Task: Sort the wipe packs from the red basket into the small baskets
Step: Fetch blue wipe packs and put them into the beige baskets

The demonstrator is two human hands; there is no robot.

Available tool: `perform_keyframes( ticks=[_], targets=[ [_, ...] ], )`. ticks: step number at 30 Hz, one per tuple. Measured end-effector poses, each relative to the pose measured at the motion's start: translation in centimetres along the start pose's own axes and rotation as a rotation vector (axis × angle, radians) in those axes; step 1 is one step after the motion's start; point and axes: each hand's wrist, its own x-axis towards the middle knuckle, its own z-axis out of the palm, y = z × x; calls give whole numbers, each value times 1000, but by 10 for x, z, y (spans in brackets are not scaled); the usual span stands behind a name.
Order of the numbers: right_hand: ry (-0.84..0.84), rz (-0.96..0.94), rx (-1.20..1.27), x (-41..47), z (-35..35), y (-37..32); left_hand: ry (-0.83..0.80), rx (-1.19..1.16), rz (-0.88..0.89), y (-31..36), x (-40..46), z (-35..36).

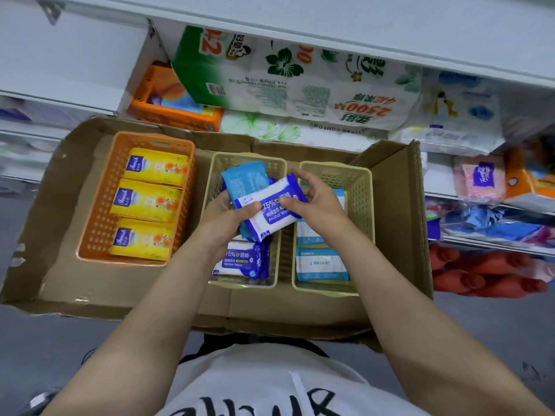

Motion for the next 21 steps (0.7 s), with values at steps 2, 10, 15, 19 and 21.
perform_keyframes(
  ticks=[2,10,15,19,21],
  targets=[
    [-31,72,20,1,8,-1,33,-12,1,1,1,-11],
    [-79,163,-74,7,33,0,125,22,59,12,4,-45],
    [199,220,-183,23,36,5,270,-29,97,20,5,-73],
    [112,233,-336,25,49,13,259,-14,90,23,8,-90],
    [0,195,-459,24,63,17,231,-7,74,23,9,-92]
  ],
)
